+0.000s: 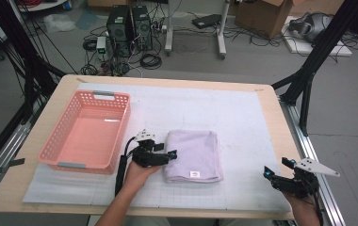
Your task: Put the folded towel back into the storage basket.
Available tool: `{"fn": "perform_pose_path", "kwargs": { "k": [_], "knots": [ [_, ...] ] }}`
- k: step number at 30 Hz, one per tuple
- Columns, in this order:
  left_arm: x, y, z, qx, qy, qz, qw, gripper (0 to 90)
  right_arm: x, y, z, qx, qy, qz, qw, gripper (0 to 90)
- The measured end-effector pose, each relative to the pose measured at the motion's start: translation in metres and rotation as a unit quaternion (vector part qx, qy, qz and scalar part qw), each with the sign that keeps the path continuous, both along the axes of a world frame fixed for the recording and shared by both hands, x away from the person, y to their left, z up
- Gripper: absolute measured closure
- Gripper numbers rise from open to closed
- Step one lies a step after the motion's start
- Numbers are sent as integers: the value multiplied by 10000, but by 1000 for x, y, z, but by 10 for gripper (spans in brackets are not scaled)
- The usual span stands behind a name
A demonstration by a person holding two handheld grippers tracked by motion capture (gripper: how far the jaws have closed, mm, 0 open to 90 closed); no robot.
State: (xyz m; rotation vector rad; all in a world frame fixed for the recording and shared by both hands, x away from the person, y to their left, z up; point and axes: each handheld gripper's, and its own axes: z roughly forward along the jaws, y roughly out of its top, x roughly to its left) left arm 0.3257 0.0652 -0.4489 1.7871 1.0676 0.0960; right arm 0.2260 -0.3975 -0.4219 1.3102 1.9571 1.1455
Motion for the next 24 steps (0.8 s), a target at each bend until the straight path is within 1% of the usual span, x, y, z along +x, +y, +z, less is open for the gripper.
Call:
{"fn": "perform_pose_path", "kwargs": {
  "k": [1,2,3,4,5,7,10,11,12,14,15,16,19,21,24],
  "knots": [
    [2,-3,-1,5,51,13,10000,310,0,0,0,9,5,3,10000,177],
    [3,-5,-3,-51,142,-25,9999,314,0,0,0,1,17,9,10000,177],
    [5,-7,-5,-31,215,-73,9997,312,0,0,0,4,15,2,10000,177],
    [5,-8,-7,-28,237,-49,9997,311,0,0,0,7,13,9,10000,177],
    [5,-8,-7,-51,213,-71,9997,314,0,0,0,-7,14,15,10000,178],
    [6,-9,-7,-11,231,-119,9997,324,0,0,0,3,-13,10,10000,177],
    [6,-11,-7,-23,262,-69,9996,346,1,0,-1,1,13,29,10000,178],
    [6,-11,-7,2,243,-79,9997,358,1,1,-1,-2,40,31,10000,177],
    [6,-13,-7,36,228,-79,9997,366,2,2,-1,-14,19,45,10000,177],
    [7,-16,-6,157,210,-165,9995,412,2,4,-1,-15,35,59,10000,177],
    [7,-18,-6,173,218,-277,9992,462,3,5,-1,4,27,64,10000,177],
    [7,-20,-5,209,200,-349,9990,529,3,5,-1,-30,7,98,9999,178],
    [7,-21,-5,198,111,-399,9989,637,3,5,-1,-23,33,93,9999,177],
    [6,-20,-4,203,-5,-469,9987,679,3,5,-1,3,53,81,10000,177],
    [3,-19,-1,231,-260,-578,9977,698,3,3,-1,-5,57,61,10000,177]
  ]
}}
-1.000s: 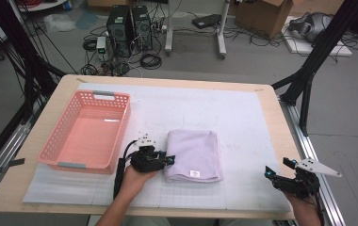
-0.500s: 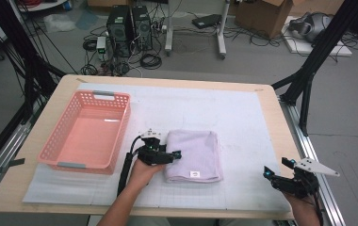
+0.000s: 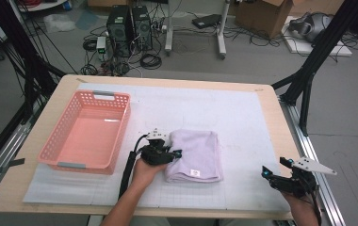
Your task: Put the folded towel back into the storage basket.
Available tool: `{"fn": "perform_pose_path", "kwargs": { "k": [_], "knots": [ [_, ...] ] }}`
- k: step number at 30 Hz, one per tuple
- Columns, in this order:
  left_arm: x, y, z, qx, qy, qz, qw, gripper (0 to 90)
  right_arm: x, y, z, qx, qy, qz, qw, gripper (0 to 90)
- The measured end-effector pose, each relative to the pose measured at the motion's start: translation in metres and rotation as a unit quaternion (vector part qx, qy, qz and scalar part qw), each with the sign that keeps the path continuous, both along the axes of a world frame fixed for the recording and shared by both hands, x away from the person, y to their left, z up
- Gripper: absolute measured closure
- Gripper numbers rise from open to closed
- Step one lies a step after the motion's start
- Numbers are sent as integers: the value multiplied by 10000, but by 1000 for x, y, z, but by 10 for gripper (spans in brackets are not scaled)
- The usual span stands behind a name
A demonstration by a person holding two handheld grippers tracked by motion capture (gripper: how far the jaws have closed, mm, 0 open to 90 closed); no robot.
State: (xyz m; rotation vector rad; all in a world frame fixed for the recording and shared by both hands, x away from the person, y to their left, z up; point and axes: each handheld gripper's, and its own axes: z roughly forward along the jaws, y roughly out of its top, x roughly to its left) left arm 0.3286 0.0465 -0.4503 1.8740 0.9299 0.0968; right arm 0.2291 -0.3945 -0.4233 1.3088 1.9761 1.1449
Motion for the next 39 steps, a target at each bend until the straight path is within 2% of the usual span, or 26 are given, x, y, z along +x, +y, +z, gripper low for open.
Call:
{"fn": "perform_pose_path", "kwargs": {
  "k": [4,8,11,16,23,26,27,28,34,39],
  "knots": [
    [-3,2,4,-78,-374,-136,9992,705,-1,0,0,26,-28,-10,10000,177],
    [-8,4,11,-260,-795,-220,9963,709,-1,0,1,38,-17,-13,10000,178],
    [-12,7,17,-358,-1081,-285,9931,712,-1,0,1,39,-26,-7,10000,178],
    [-18,12,28,-464,-1442,-480,9873,717,-1,0,1,38,-25,-6,10000,177],
    [-26,18,52,-523,-1931,-622,9778,732,-1,-1,2,60,-56,-2,10000,178],
    [-28,19,63,-477,-2068,-676,9749,739,0,0,2,57,-70,20,10000,178],
    [-28,19,63,-477,-2068,-676,9749,740,0,0,2,61,-79,26,9999,177],
    [-30,20,68,-503,-2133,-686,9733,741,0,0,2,50,-64,25,10000,178],
    [-31,24,76,-499,-2249,-679,9707,741,1,1,2,48,-77,20,10000,177],
    [-33,30,82,-530,-2381,-680,9674,741,1,1,2,63,-83,17,9999,177]
  ]
}}
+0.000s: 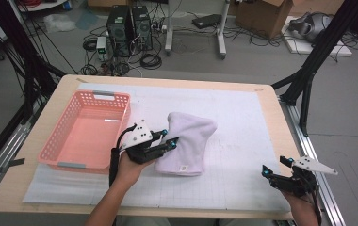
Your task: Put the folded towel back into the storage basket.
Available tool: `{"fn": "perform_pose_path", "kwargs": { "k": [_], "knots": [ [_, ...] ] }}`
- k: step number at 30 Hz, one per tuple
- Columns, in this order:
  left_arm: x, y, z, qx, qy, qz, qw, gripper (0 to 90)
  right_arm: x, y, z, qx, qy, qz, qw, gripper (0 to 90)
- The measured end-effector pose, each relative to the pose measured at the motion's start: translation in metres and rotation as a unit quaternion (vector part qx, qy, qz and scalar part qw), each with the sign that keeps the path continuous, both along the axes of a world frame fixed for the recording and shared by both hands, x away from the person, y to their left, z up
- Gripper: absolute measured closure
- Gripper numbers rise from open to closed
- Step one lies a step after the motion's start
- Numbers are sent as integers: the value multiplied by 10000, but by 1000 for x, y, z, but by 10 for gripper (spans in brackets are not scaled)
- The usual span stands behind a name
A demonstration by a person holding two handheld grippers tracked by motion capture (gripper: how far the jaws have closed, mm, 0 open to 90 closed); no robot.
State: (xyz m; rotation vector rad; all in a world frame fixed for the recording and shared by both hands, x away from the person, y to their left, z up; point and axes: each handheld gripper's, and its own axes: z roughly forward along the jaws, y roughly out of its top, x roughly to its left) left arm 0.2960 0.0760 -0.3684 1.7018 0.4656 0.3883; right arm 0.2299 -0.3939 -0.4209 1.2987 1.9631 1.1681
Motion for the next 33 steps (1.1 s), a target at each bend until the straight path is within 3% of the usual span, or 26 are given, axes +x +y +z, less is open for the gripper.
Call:
{"fn": "perform_pose_path", "kwargs": {
  "k": [11,22,33],
  "knots": [
    [-1,24,19,-256,-148,36,9996,741,1,1,1,5,-24,22,10000,178],
    [-2,62,44,-509,-298,217,9980,741,3,5,1,-5,-7,41,10000,178],
    [0,97,66,-577,-431,368,9967,741,5,8,1,-22,-13,69,10000,177]
  ]
}}
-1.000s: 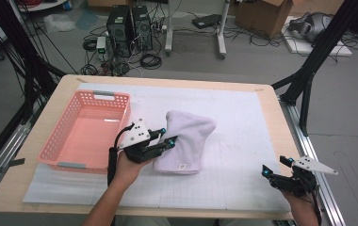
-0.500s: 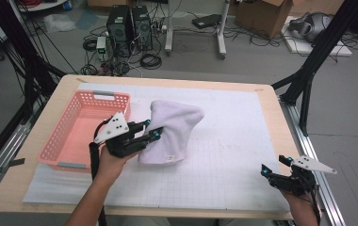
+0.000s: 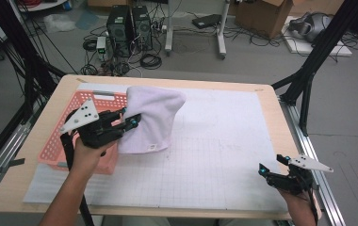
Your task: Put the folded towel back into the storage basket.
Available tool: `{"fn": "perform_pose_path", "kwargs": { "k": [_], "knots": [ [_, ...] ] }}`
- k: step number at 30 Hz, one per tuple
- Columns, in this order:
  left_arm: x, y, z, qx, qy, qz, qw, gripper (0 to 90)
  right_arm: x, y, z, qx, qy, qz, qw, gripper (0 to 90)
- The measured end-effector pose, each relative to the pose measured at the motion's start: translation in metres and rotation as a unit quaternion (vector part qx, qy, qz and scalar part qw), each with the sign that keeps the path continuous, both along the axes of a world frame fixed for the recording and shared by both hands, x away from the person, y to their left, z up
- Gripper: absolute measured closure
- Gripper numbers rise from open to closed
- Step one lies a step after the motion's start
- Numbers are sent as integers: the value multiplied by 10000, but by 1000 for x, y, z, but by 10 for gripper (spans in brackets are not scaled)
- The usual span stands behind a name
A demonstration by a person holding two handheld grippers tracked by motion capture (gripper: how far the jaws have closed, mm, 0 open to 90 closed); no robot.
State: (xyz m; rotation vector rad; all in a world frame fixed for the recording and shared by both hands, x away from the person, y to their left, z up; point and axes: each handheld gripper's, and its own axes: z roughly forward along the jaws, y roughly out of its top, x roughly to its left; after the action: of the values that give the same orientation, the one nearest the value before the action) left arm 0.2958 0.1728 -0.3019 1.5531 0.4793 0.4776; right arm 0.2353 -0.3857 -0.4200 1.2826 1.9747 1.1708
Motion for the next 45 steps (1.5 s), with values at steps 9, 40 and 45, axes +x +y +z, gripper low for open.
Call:
{"fn": "perform_pose_path", "kwargs": {
  "k": [9,40,45],
  "knots": [
    [1,31,12,-208,-66,264,9994,741,1,2,0,10,4,-7,10000,177],
    [-3,135,19,-711,-43,1175,9905,741,1,4,0,-24,38,-28,10000,177],
    [-1,145,13,-661,56,1299,9893,741,1,4,0,-101,22,-30,9999,178]
  ]
}}
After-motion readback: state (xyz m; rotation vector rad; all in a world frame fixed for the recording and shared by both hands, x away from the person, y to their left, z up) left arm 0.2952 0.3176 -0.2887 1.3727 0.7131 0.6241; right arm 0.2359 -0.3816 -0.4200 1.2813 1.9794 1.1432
